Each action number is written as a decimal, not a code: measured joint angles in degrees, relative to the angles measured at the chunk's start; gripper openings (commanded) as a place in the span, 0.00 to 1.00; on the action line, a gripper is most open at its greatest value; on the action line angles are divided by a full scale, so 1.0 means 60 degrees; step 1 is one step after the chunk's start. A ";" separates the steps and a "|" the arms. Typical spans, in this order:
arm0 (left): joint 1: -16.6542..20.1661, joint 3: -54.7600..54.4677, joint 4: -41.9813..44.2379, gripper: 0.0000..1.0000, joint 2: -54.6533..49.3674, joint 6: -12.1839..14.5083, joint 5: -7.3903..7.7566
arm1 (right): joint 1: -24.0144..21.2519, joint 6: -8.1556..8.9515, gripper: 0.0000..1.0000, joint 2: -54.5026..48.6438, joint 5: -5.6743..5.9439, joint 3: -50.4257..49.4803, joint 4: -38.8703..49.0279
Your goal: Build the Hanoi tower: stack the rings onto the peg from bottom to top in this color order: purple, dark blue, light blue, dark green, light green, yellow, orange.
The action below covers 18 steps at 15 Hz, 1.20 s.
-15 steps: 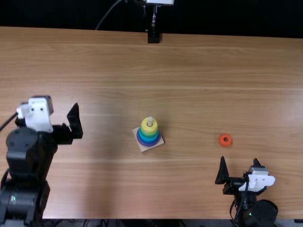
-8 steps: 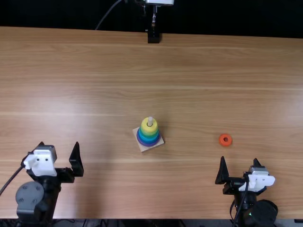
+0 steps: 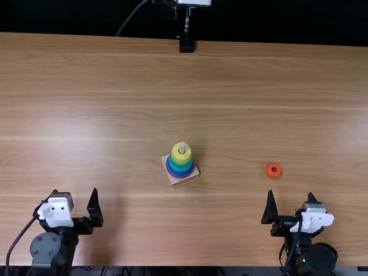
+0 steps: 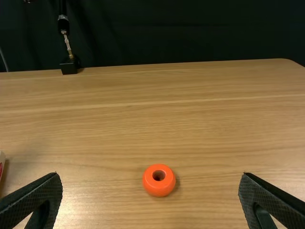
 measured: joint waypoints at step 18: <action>0.0000 0.0248 -0.1384 1.00 -0.1169 -0.0004 0.0076 | -0.0004 -0.0004 1.00 0.0000 0.0000 -0.0004 0.0000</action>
